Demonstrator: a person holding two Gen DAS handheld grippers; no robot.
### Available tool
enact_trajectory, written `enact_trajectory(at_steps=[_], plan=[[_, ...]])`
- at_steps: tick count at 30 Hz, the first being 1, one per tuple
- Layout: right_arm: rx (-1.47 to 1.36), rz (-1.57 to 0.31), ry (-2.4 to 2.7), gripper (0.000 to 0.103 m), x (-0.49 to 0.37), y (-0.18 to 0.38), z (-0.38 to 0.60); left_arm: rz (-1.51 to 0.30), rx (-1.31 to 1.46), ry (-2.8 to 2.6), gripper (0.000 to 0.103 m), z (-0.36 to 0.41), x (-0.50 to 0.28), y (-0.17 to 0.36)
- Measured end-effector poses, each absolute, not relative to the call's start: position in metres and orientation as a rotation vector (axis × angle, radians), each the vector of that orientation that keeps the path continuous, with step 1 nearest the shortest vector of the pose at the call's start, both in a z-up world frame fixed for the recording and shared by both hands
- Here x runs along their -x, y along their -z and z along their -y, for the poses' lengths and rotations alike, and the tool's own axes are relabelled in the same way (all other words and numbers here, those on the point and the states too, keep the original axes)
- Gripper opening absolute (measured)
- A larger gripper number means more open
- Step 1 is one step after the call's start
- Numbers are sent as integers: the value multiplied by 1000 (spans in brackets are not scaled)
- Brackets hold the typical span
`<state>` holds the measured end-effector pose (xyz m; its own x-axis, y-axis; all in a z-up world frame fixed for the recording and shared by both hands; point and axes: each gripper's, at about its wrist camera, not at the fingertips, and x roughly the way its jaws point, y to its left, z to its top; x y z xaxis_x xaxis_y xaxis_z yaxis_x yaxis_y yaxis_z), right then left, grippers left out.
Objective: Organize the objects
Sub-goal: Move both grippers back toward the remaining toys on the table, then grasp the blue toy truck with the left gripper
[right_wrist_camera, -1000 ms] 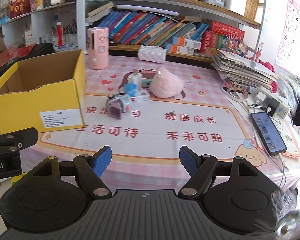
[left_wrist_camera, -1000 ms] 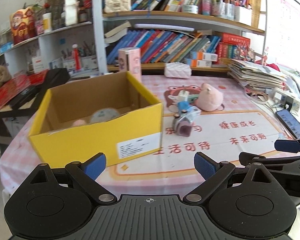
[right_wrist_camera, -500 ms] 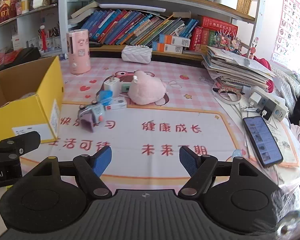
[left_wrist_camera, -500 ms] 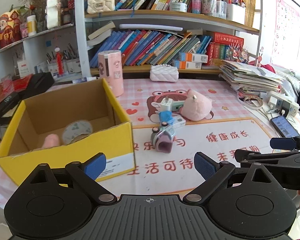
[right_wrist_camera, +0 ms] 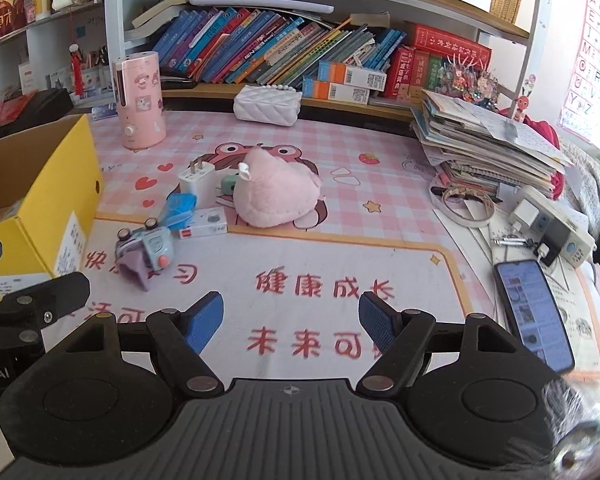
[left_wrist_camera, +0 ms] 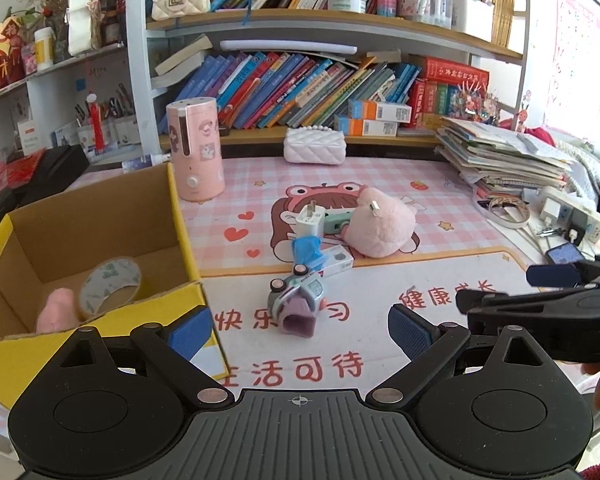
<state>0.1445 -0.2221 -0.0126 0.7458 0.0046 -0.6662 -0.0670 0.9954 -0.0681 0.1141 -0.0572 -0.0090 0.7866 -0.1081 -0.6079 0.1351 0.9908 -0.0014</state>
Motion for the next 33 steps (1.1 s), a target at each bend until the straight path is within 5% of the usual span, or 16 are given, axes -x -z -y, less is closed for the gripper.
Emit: enact_trajectory(at_steps=[13,18,23,33], plan=[[91,-724,-128,69,-187,16,244,-692,-42,37,89,80,-144,18],[91,-736,-159,69,-201,21,250,-713,-42,6,81,87,-154,25],[79,-736,-181,69,-212,24,256,-734,-45,-17,62,94,-161,31],[63,-752,-231,69,-226,31,263,-758,-66,-64,45,103,-176,43]])
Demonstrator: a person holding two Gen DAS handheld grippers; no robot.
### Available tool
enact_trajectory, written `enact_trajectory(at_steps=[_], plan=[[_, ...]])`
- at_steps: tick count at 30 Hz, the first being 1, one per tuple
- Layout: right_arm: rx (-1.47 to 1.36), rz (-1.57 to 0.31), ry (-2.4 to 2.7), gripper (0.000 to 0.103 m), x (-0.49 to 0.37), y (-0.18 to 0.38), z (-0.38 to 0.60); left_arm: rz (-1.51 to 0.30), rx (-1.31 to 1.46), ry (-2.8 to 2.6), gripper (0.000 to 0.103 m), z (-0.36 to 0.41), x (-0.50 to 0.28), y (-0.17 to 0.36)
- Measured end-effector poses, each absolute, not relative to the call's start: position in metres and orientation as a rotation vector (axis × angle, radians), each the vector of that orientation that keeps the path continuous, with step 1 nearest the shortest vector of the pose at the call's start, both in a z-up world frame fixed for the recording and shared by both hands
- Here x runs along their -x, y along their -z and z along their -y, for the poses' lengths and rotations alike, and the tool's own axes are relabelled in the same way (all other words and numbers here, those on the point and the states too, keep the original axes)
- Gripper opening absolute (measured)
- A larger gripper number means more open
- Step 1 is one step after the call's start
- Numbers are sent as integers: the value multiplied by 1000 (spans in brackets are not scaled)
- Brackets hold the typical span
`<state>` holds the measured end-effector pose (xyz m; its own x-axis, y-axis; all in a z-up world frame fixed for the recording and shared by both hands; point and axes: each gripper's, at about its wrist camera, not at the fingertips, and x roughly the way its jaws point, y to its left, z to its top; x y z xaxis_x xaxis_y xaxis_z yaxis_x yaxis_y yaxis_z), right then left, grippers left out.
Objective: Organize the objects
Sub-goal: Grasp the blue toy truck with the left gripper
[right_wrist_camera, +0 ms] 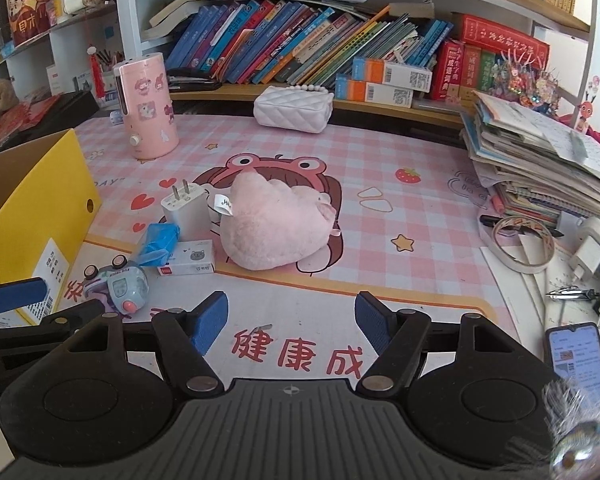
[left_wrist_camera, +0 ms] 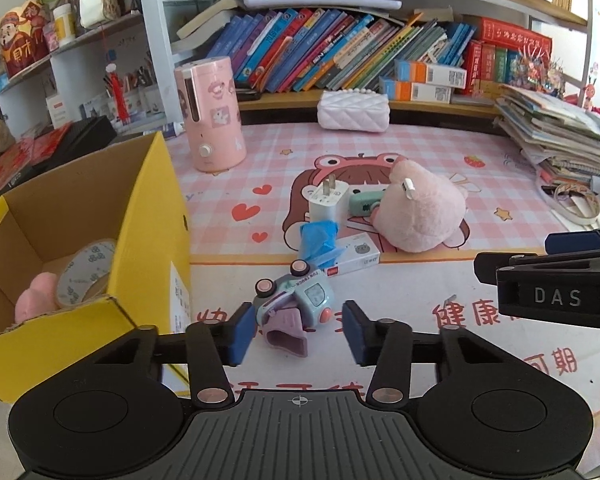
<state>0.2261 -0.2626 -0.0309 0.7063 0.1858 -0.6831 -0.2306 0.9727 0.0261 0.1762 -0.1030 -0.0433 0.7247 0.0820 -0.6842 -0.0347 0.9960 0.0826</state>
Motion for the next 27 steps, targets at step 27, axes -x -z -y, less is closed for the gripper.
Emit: enact_trajectory(at_steps=[27], plan=[[159,-700,-340,90,-297,35,257,-905,-42,-126,60,105,-241,87]])
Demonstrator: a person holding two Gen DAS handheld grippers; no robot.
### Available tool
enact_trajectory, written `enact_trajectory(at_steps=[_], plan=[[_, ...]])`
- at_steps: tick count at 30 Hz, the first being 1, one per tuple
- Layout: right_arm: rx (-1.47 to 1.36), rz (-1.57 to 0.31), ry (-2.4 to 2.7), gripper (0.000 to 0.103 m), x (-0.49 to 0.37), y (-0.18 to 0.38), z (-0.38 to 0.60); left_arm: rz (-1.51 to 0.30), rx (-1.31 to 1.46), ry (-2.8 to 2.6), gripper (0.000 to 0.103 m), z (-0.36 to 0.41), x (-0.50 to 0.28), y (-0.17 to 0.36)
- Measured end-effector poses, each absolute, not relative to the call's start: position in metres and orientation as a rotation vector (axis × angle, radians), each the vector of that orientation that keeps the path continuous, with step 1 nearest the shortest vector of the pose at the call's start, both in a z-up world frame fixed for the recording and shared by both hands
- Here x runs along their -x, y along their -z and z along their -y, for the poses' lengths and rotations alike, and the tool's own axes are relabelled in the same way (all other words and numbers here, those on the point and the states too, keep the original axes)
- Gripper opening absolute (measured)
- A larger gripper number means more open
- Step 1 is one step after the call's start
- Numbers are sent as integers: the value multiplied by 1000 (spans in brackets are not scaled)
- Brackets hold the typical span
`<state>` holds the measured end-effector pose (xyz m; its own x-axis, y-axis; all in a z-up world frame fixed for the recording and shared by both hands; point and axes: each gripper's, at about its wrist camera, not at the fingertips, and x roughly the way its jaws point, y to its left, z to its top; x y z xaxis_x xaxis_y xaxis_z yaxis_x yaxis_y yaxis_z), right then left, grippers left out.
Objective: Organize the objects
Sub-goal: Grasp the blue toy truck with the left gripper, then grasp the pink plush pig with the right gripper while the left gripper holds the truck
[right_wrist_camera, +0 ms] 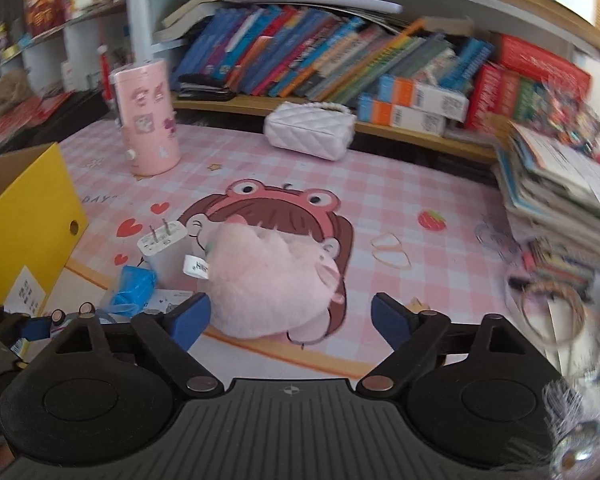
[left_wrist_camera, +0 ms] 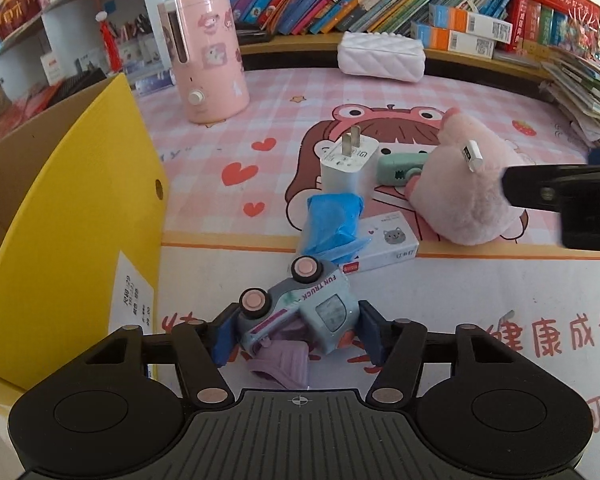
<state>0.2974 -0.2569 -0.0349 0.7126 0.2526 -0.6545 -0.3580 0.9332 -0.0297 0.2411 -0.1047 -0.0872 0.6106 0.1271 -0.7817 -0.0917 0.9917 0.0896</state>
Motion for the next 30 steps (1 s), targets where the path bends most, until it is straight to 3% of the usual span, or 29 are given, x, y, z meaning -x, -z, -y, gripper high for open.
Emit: enact_trajectory(at_steps=[8,14,22,30], plan=[[354,-705,-438,93,-328,54,229,-873,-11,-62,60,105,-222,68],[461,-719,-476,90,-339,72,212,-837,1,-24,60,106,-212,58],[457,-661,-476,54,-328,66,211,-798,11,17,60,106,-205,48],[288,-629,-355,53,-304,32,241,-772,26,41,60,103,-194,43]])
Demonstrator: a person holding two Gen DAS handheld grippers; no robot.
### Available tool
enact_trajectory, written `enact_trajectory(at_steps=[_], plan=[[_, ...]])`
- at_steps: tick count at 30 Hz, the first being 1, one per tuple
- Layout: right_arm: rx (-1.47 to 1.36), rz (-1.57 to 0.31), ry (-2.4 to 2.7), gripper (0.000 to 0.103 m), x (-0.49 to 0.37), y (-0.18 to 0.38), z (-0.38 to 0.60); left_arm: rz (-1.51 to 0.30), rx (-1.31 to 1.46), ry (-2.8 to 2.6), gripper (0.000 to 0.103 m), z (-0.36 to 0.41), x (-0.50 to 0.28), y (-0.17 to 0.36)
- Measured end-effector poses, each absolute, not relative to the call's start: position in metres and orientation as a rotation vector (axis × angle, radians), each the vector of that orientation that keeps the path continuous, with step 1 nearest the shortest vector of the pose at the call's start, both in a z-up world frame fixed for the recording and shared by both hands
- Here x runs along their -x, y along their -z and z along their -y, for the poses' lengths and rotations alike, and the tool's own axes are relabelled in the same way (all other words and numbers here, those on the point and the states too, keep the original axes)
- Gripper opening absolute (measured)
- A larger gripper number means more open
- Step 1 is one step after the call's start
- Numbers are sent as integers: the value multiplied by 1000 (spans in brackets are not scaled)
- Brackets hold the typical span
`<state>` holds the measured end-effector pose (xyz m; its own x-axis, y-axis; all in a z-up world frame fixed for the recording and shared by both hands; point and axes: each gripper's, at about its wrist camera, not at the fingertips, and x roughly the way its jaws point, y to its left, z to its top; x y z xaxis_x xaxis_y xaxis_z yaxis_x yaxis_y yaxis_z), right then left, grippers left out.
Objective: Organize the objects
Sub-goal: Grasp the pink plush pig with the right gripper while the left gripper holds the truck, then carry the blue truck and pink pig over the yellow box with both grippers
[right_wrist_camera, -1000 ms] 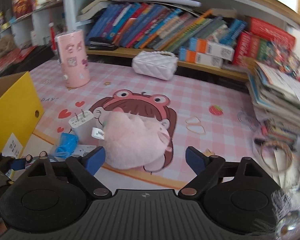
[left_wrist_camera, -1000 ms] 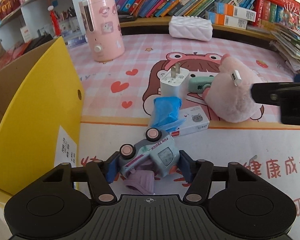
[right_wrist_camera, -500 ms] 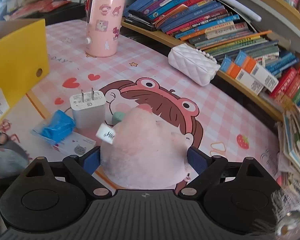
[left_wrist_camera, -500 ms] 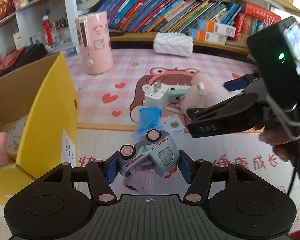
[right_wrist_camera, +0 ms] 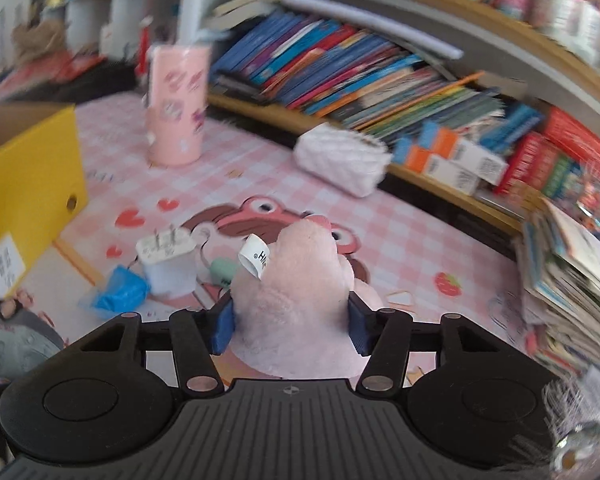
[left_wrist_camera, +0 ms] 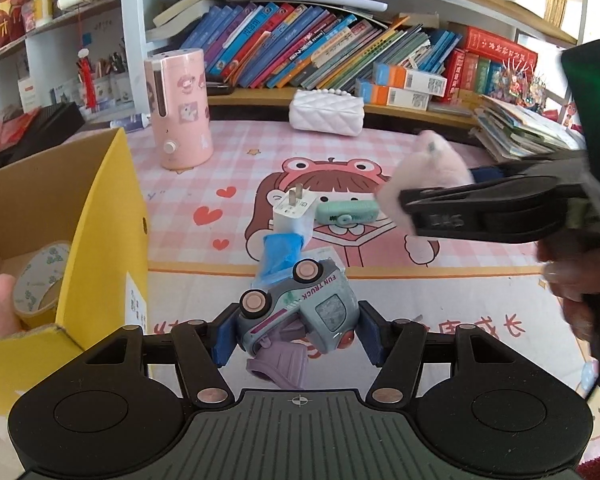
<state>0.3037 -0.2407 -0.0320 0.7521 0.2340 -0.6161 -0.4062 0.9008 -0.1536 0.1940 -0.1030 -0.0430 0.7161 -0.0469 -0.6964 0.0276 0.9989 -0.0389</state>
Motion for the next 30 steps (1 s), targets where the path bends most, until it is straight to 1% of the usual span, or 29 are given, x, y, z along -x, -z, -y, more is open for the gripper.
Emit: enact_trajectory(at_steps=[6,16,30], plan=[[193,-687,-295,53,-272,22,254,-750,42,69,60,99,-180,39],[116,-685,-209,53,-201,6,246,-705,55,127,60,74,-142,26],[106,-718,-273,54,-101,1,165,-699,98,67,60,-12,-63,16]])
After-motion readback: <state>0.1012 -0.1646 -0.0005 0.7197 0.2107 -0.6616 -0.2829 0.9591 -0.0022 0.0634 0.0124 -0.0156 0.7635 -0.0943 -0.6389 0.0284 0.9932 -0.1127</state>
